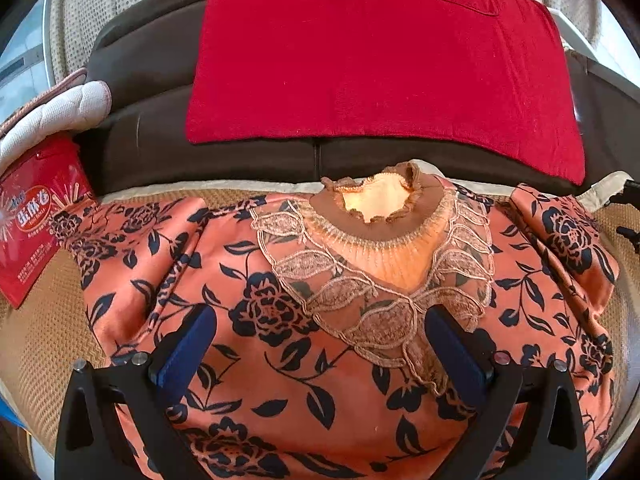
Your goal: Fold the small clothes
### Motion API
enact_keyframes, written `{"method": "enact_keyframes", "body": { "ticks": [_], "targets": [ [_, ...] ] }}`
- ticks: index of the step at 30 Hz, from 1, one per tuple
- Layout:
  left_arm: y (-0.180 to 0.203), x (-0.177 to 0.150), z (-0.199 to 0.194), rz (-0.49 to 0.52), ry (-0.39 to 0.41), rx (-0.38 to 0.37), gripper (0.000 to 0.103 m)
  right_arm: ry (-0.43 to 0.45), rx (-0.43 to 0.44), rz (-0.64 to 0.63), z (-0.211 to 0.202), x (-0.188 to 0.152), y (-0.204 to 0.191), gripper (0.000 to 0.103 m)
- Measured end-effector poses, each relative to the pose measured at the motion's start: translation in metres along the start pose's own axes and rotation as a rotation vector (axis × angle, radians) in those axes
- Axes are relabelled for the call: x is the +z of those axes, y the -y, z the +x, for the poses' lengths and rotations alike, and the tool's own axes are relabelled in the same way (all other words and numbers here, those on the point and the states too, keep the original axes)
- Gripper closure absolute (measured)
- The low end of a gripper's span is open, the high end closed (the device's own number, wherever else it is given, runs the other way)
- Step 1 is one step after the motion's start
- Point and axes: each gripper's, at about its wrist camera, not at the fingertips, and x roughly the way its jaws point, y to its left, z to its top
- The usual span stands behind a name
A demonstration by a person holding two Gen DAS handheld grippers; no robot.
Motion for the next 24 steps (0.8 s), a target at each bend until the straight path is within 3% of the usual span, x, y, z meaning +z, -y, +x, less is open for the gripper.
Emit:
{"method": "enact_keyframes", "body": {
  "ticks": [7,9,11,13,14,15,16,19,24],
  "targets": [
    [-0.001,0.008,0.012,-0.022,-0.009,0.013,0.000,-0.035,-0.163,-0.046,0.059,0.018,-0.004,0.039],
    [-0.001,0.009,0.012,-0.020,-0.003,0.021,0.000,-0.067,-0.241,-0.107,0.073,0.012,-0.009,0.038],
    [0.000,0.009,0.013,-0.017,-0.002,0.025,0.000,-0.047,-0.298,-0.198,0.077,0.007,-0.020,0.041],
    [0.000,0.009,0.013,-0.014,-0.007,0.025,0.000,-0.047,-0.365,-0.269,0.083,0.001,-0.029,0.069],
    [0.000,0.008,0.014,-0.012,-0.008,0.028,0.000,-0.039,-0.367,-0.288,0.084,-0.002,-0.032,0.073],
    [0.000,0.008,0.013,-0.010,-0.007,0.029,0.000,-0.038,-0.354,-0.295,0.084,-0.004,-0.033,0.084],
    [0.000,0.007,0.013,-0.008,-0.004,0.031,0.000,-0.037,-0.340,-0.299,0.083,-0.006,-0.034,0.088],
    [-0.002,0.007,0.007,-0.003,0.017,0.045,0.000,-0.021,-0.242,-0.242,0.074,-0.006,-0.030,0.090],
    [-0.010,0.011,-0.003,-0.028,0.048,0.059,0.000,0.036,-0.001,-0.145,0.004,-0.015,-0.030,0.091]
  ]
}}
